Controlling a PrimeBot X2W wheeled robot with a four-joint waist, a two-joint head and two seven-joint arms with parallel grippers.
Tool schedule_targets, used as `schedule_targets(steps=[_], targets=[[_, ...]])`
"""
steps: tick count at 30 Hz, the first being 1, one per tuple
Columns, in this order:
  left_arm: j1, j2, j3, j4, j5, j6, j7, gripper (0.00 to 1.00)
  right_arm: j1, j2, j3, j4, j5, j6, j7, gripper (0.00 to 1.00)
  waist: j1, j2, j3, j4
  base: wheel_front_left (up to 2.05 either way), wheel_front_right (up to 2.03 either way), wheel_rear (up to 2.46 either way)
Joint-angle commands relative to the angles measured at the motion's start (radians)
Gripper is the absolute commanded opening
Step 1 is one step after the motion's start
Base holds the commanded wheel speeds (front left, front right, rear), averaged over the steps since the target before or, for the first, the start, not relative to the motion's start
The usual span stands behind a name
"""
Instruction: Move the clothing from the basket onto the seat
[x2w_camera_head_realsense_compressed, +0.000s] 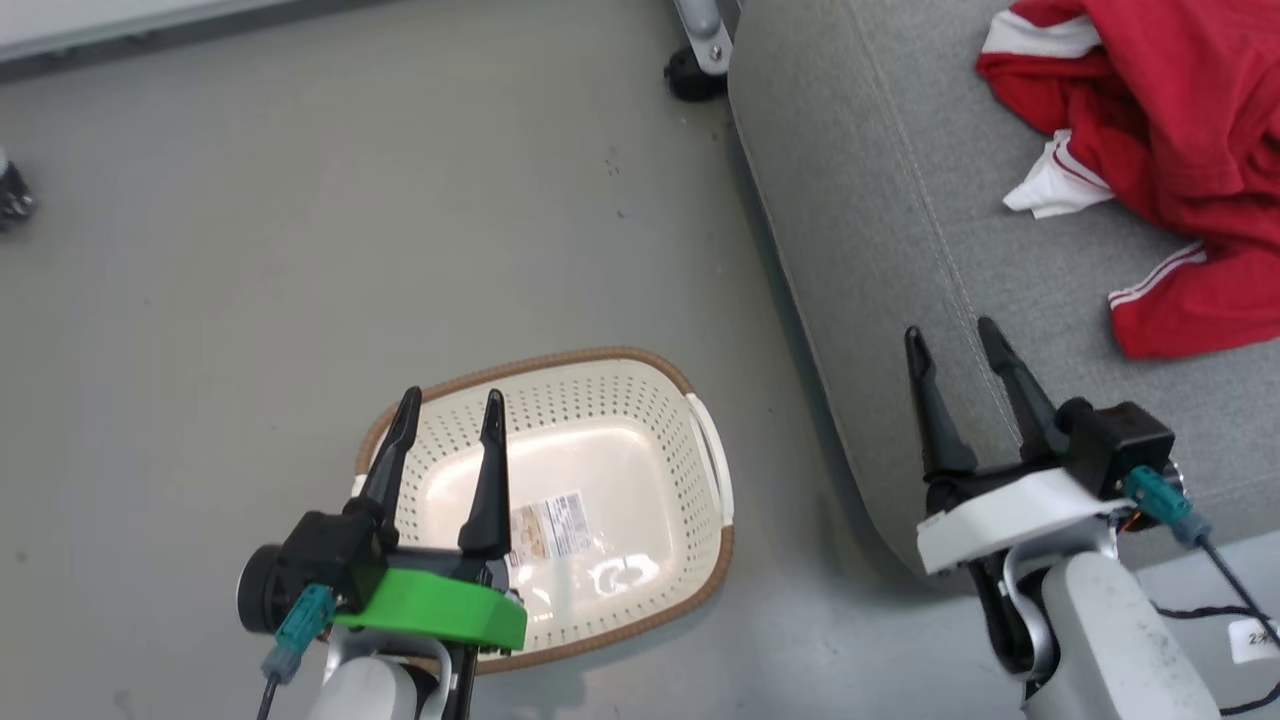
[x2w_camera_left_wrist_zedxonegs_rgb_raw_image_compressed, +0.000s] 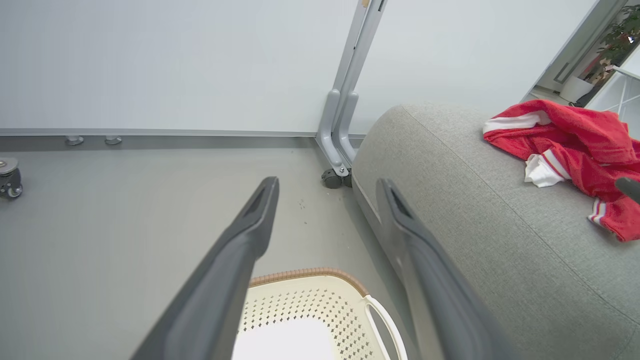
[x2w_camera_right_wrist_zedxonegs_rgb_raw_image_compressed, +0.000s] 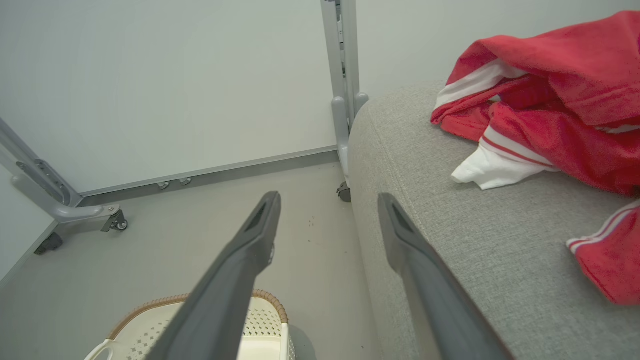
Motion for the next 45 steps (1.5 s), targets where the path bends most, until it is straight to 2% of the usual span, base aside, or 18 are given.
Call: schedule_targets(steps=[1,3,9,17,25,35,36,45], targets=[[0.042,-0.001,0.004,-0.009,-0.008,0.016,0.0,1.0,0.038,-0.011,0.015,-0.008,-0.011,0.0,-0.001,1.0,0.0001,0.0,-0.203,0.142,0.0,0.0,0.0],[0.074,0.0,0.026,-0.035,-0.02,0.042,0.0,1.0,0.077,-0.007,0.036,-0.019,-0.024,0.0,-0.001,1.0,0.0001,0.0,-0.245,0.165,0.0,0.0,0.0],[0.186,0.0,0.08,-0.096,-0.009,0.072,0.0,1.0,0.185,0.011,0.031,-0.073,-0.044,0.0,-0.001,1.0,0.0001,0.0,-0.347,0.219,0.0,0.0,0.0],[0.304,0.0,0.123,-0.175,0.101,0.079,0.0,1.0,0.299,0.023,0.015,-0.153,-0.074,0.0,-0.001,1.0,0.0001,0.0,-0.409,0.237,0.0,0.0,0.0],[0.369,0.0,0.147,-0.177,0.087,0.071,0.0,1.0,0.331,0.026,0.022,-0.151,-0.092,0.0,-0.001,1.0,0.0001,0.0,-0.444,0.218,0.0,0.0,0.0],[0.362,0.0,0.161,-0.147,0.12,0.059,0.0,1.0,0.335,0.031,0.019,-0.142,-0.081,0.0,-0.001,1.0,0.0001,0.0,-0.454,0.21,0.0,0.0,0.0],[0.36,-0.002,0.158,-0.147,0.114,0.059,0.0,0.0,0.321,0.033,0.022,-0.142,-0.083,0.0,0.0,0.0,0.0001,0.0,-0.454,0.21,0.0,0.0,0.0],[0.336,0.008,0.169,-0.104,-0.047,0.044,0.028,0.0,0.312,0.027,0.01,-0.106,0.079,0.0,0.03,0.0,0.0001,0.0,-0.447,0.21,0.0,0.0,0.0]])
